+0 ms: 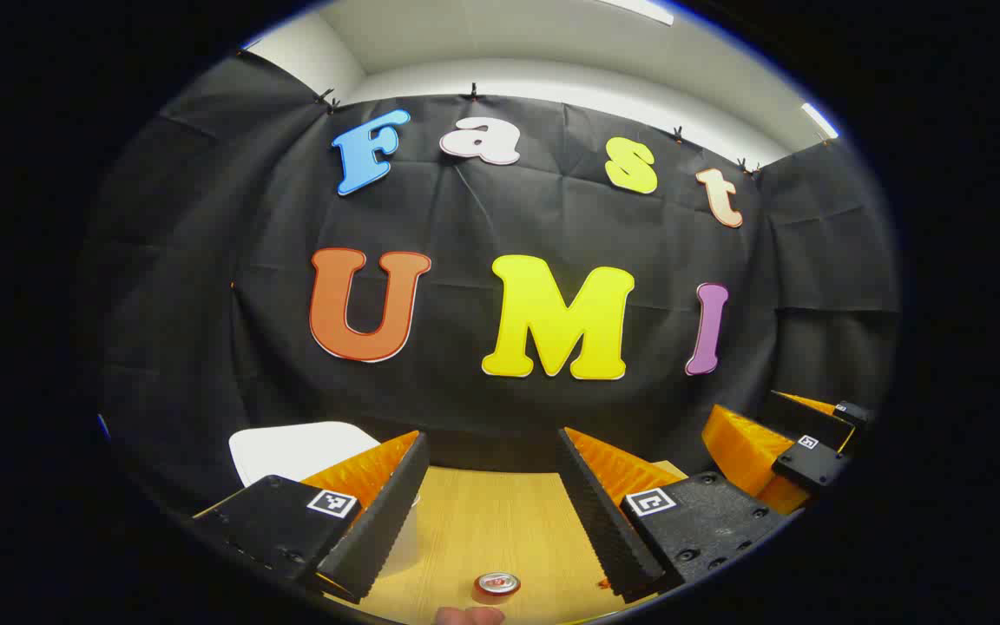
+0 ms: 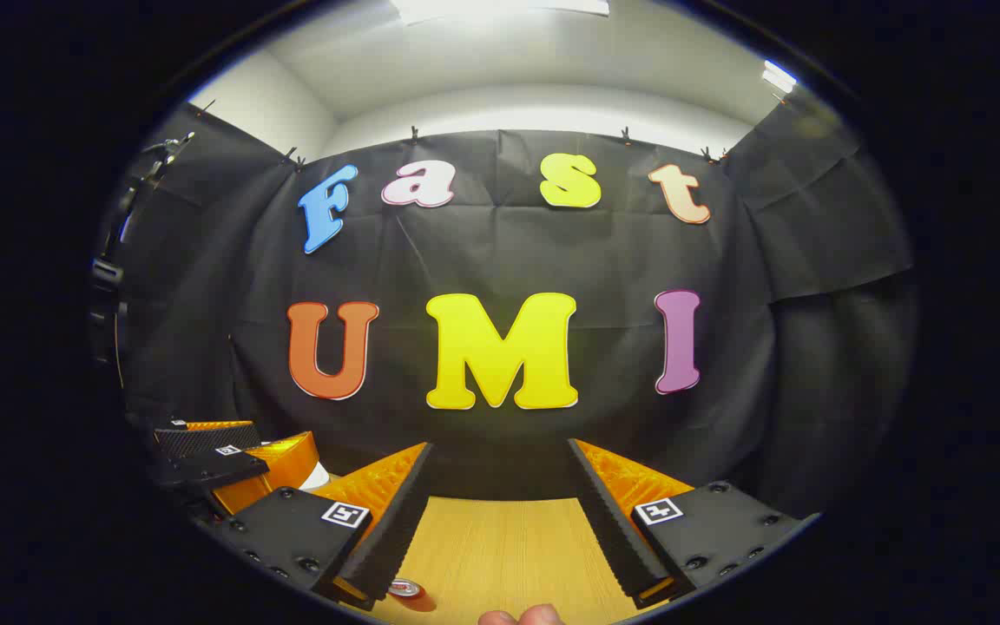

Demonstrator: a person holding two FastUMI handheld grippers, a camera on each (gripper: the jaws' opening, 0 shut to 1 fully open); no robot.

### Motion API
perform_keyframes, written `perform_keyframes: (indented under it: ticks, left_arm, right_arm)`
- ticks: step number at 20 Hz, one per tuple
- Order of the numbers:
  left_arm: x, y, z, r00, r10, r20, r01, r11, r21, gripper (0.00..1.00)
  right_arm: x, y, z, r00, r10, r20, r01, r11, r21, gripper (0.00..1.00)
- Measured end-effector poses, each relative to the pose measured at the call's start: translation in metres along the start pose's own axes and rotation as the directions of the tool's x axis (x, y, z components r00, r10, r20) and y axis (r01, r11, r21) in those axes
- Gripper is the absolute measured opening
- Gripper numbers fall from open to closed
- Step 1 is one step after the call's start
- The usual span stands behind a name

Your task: Press the lid of the desktop garbage bin to open it, pick up the crumpled paper on the desktop and throw it into the bin, then pick up the pop can on the desktop and drop it into the bin, and finally close the garbage bin lid.

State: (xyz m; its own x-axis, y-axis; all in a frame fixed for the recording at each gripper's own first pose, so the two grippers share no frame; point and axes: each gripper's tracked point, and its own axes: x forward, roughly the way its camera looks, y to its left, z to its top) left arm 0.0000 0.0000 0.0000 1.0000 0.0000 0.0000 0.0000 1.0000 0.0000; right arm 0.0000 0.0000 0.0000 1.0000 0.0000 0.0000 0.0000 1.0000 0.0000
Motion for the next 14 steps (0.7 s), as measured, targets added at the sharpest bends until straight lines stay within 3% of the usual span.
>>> perform_keyframes:
  ticks: [14]
  left_arm:
    - [0.014,0.006,0.01,0.999,0.042,0.027,-0.043,0.997,0.063,0.96]
  right_arm:
    - [0.019,0.007,-0.003,0.998,0.056,-0.002,-0.056,0.998,0.041,0.95]
